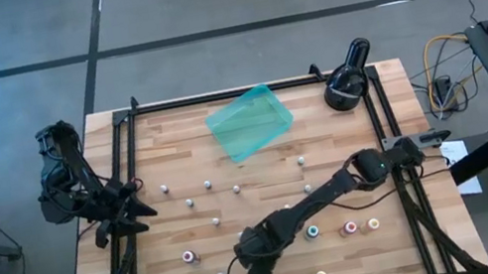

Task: Pick & Place food coloring
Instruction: Adjust the black small food coloring bottle

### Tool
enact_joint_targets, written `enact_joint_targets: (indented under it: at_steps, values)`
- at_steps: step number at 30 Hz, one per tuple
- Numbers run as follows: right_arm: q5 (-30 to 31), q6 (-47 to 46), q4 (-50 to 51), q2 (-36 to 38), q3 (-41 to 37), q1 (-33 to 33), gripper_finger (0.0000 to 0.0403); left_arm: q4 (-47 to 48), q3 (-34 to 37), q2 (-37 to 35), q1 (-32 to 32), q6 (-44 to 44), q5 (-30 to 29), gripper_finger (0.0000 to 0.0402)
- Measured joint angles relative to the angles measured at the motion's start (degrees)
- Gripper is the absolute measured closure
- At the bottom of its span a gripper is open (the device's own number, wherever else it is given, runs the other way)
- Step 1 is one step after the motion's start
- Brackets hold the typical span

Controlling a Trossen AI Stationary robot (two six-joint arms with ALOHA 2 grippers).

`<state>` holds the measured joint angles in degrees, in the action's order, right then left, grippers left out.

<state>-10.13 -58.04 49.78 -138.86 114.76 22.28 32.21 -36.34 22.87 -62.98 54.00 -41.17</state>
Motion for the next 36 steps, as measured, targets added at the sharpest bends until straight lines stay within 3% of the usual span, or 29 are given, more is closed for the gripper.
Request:
enact_joint_targets:
  at_steps: [21, 29, 36]
  values:
    - [-1.1, 2.7, -1.2, -0.1, 1.0, -0.8, 0.0177, 0.0, 0.0, 0.0, 0.0, 0.0, 0.0, 0.0177]
    - [9.0, 14.3, -2.4, 0.0, 1.0, -0.8, 0.0164, 0.0, 0.0, 0.0, 0.0, 0.0, 0.0, 0.0177]
    - [10.5, 14.4, -6.9, -0.1, 0.3, -0.9, 0.0173, 0.0, 0.0, 0.0, 0.0, 0.0, 0.0, 0.0177]
